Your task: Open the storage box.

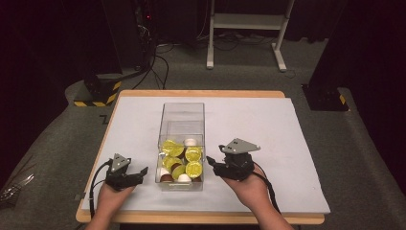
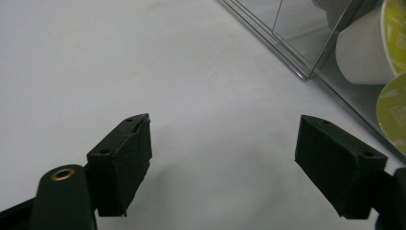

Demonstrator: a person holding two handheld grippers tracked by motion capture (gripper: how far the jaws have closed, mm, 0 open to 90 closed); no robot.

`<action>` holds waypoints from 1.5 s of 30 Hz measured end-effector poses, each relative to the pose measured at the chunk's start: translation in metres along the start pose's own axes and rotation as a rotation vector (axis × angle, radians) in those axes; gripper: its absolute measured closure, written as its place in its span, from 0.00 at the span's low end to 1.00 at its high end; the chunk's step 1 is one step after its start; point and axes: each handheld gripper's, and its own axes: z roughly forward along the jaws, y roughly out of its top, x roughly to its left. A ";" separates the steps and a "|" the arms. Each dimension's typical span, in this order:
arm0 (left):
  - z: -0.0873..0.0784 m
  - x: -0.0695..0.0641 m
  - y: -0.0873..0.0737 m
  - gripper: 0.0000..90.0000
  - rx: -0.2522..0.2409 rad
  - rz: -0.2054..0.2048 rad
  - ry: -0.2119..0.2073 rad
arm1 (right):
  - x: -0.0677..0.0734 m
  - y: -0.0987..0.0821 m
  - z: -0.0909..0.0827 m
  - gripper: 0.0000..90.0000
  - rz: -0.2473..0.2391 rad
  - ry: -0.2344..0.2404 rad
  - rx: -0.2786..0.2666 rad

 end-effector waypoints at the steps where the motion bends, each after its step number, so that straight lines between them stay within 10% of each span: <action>1: 0.000 0.000 0.000 0.23 0.000 0.000 0.000 | 0.002 0.001 0.001 0.46 -0.004 0.007 0.002; 45: -0.001 0.001 0.000 0.22 0.015 0.013 -0.020 | 0.035 0.022 0.044 0.39 -0.164 0.140 0.170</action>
